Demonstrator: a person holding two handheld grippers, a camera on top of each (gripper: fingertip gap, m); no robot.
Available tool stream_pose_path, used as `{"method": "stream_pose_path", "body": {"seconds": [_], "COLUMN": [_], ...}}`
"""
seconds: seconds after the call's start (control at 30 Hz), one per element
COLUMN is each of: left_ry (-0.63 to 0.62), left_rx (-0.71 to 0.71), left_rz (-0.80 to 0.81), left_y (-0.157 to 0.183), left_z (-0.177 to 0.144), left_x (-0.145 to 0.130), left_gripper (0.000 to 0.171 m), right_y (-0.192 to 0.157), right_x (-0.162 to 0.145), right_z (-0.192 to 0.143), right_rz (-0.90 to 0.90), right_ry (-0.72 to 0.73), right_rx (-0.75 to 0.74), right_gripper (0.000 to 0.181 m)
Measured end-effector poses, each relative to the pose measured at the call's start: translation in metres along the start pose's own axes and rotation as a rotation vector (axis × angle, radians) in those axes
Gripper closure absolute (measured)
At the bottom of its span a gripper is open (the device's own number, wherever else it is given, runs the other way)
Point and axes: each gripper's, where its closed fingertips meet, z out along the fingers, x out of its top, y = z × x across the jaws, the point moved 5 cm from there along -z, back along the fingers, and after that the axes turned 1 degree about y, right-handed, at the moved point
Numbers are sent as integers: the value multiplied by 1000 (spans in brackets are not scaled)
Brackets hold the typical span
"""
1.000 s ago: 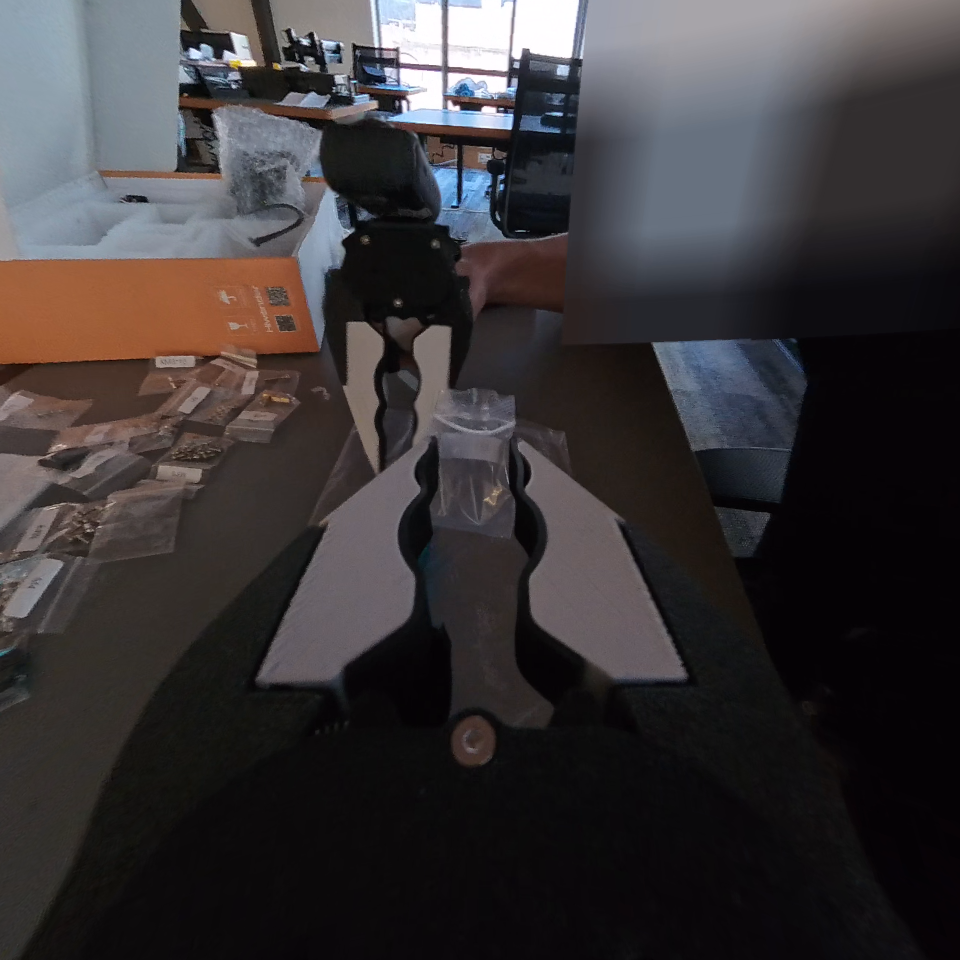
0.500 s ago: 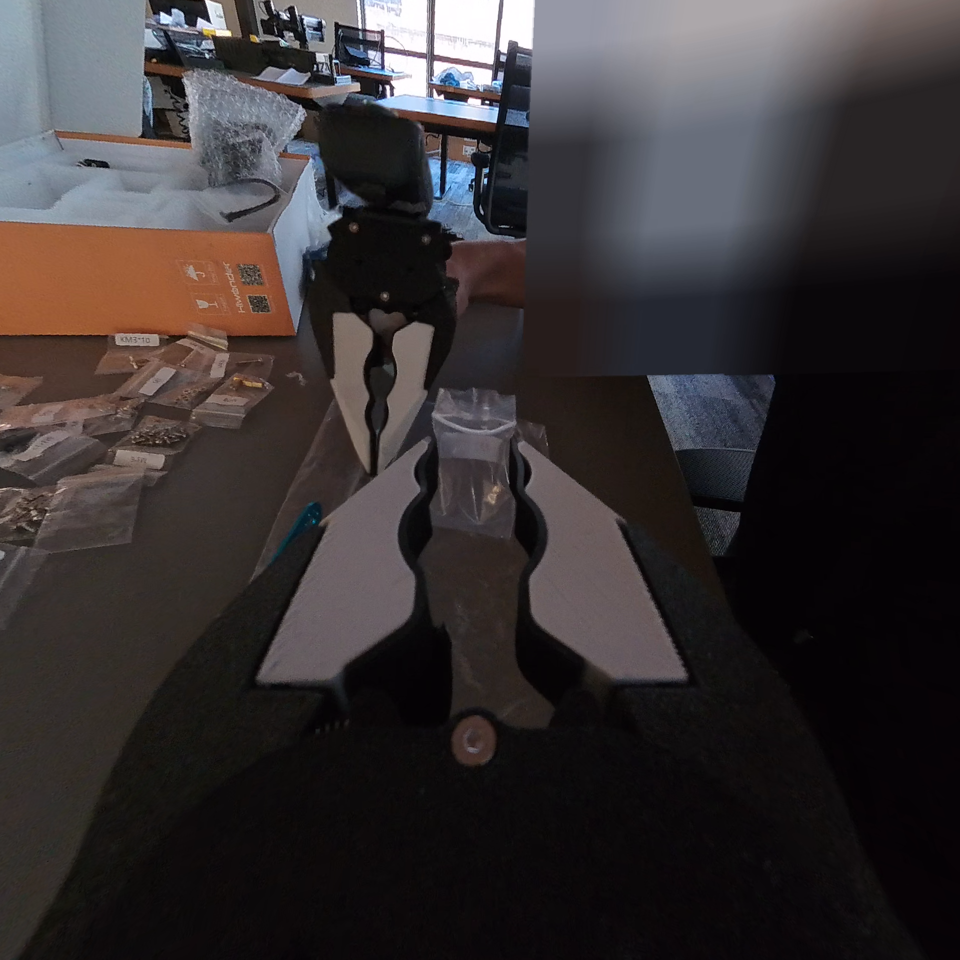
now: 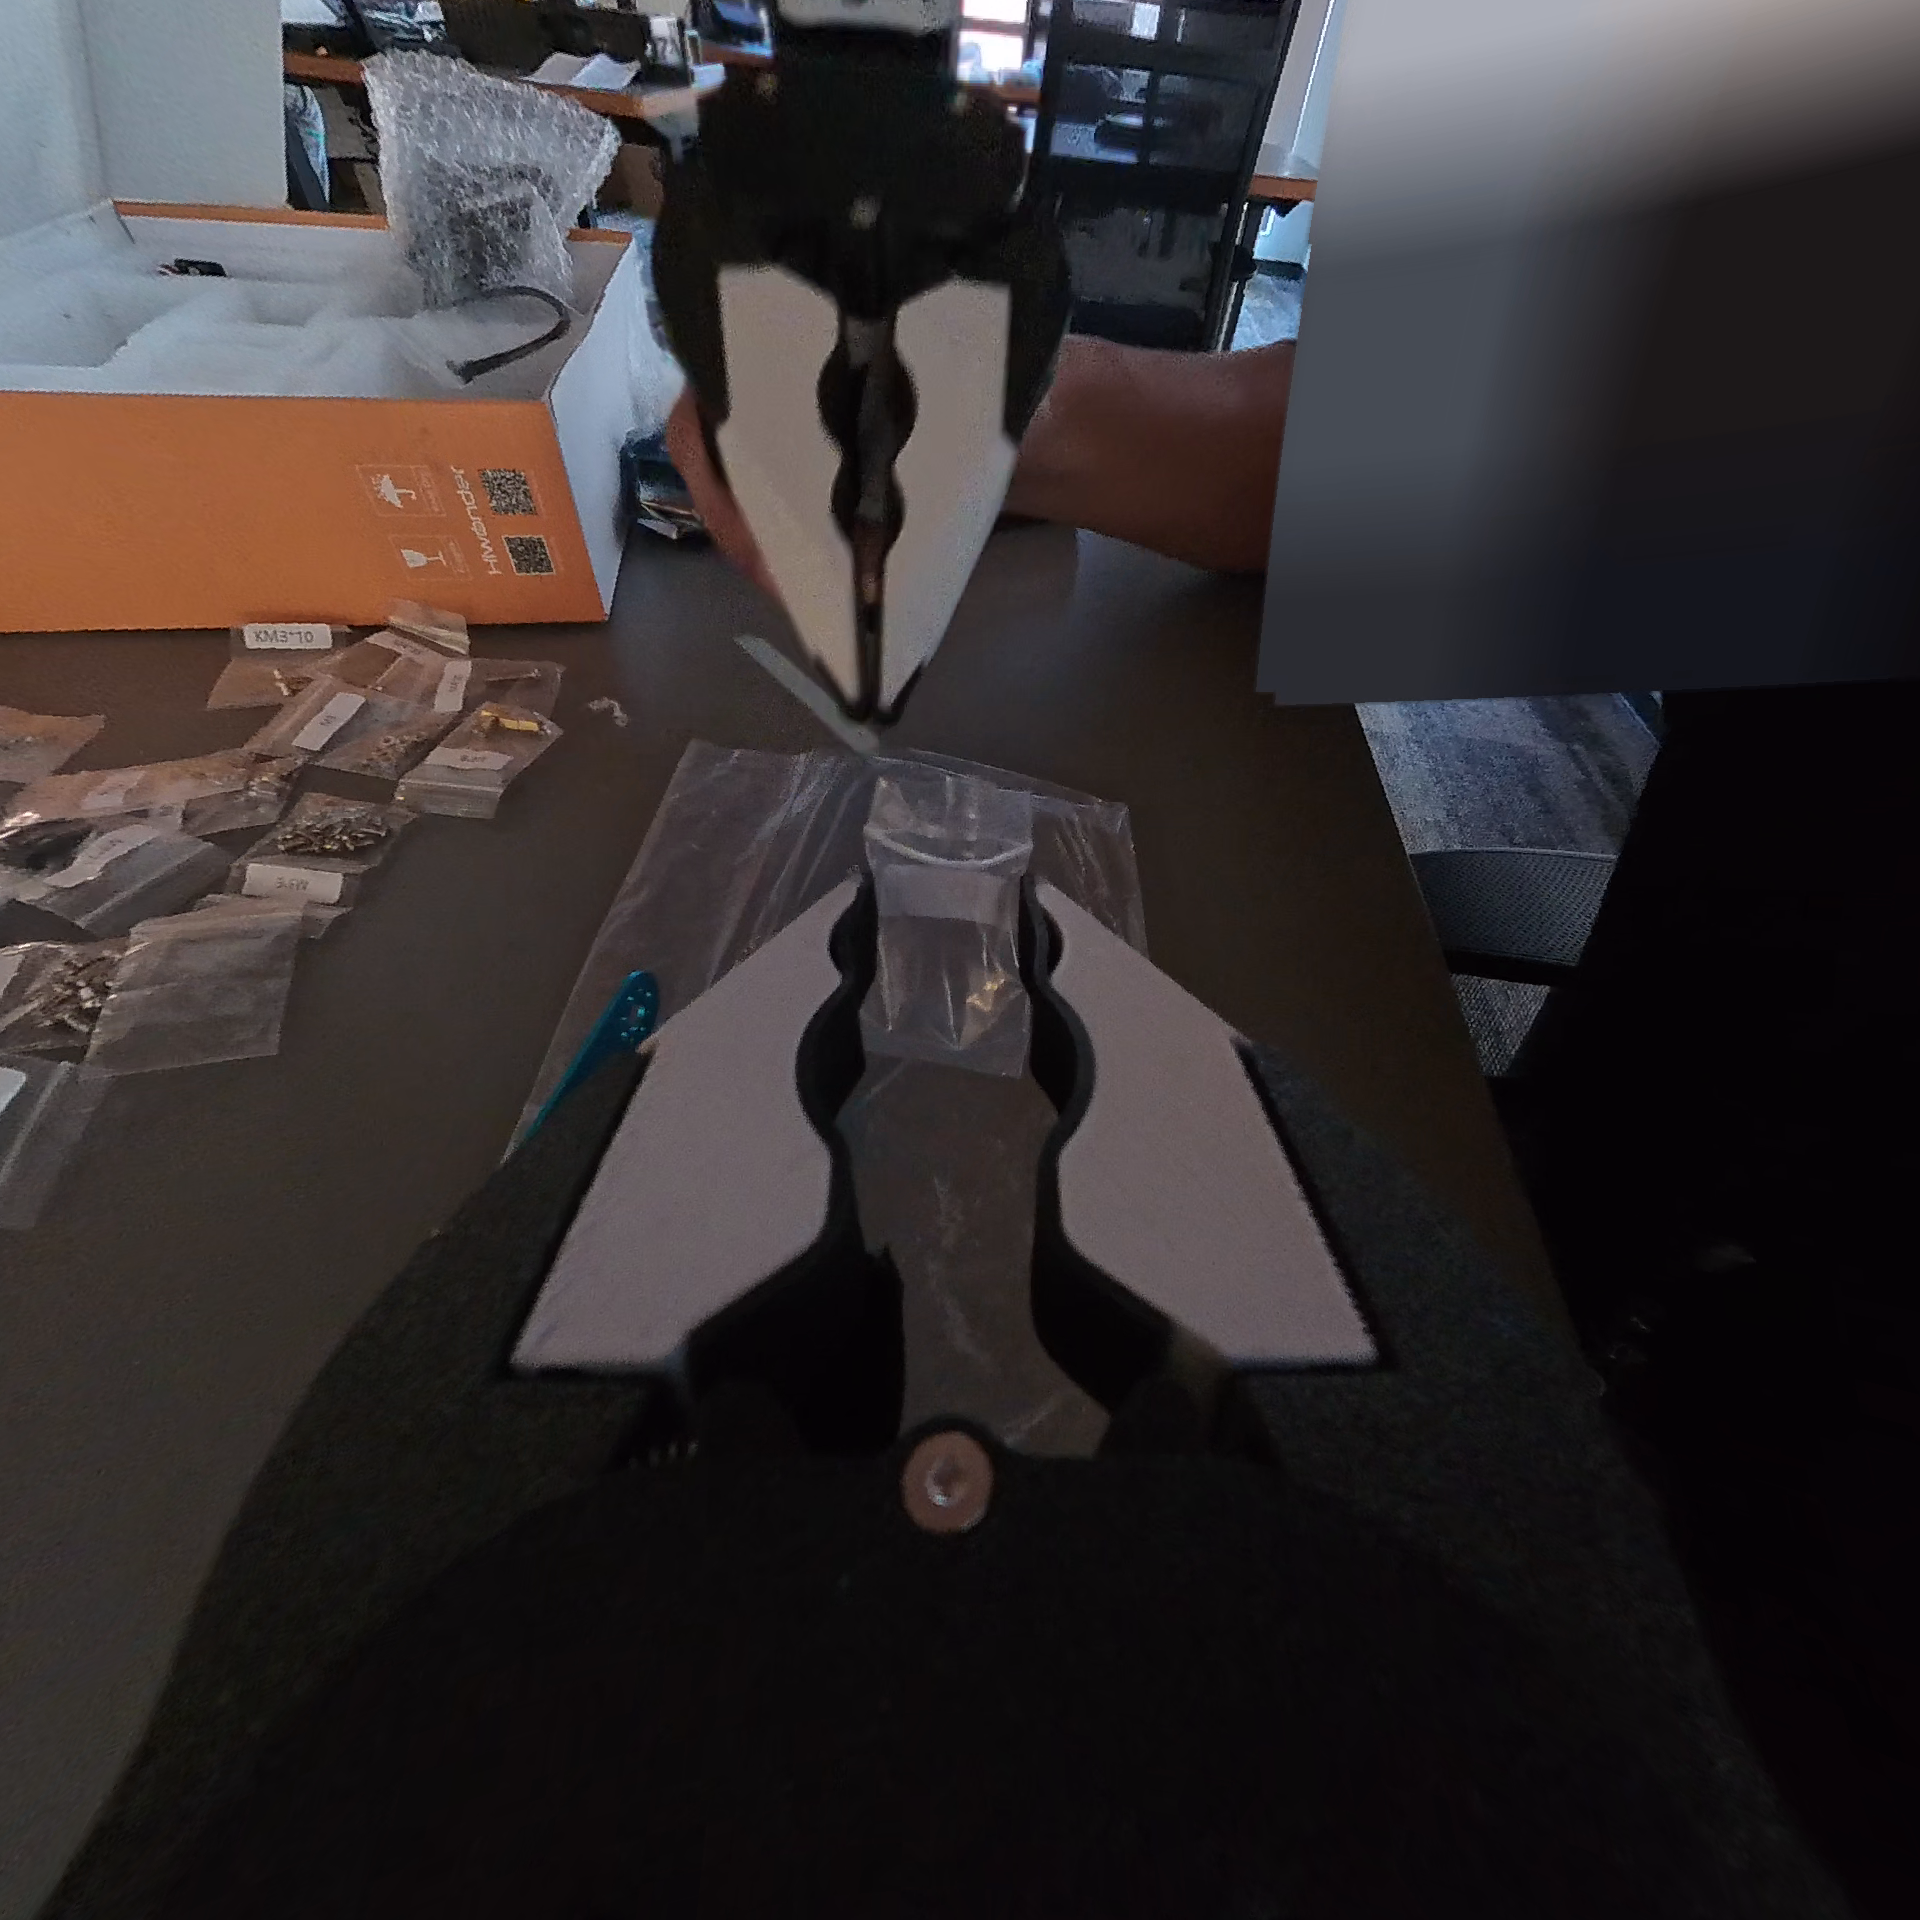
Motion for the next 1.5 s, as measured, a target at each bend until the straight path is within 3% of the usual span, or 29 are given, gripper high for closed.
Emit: {"method": "stream_pose_path", "body": {"seconds": [0.17, 0.3, 0.47, 0.8, 1.07, 1.5], "left_ry": [-7, -22, 2, 117, 100, 84], "left_rx": [-2, 13, 113, 213, 200, 176], "left_rz": [-8, 4, 36, -101, -117, -106], "left_y": [-1, -3, -19, -62, -64, -57], "left_z": [2, 0, -18, -56, -53, -46], "left_x": [-2, -2, 7, 18, 12, 10], "left_gripper": [145, 146, 146, 146, 146, 146], "right_y": [-14, -5, -26, -44, -41, -42], "right_x": [26, 11, -6, -38, -44, -44], "right_z": [9, 20, 26, 103, 114, 110], "right_rz": [-40, -48, -33, -298, -307, -324], "right_ry": [29, -80, -241, -577, -655, -656], "right_rx": [46, 11, 156, 205, 251, 246], "right_gripper": [181, 181, 163, 169, 176, 180]}}
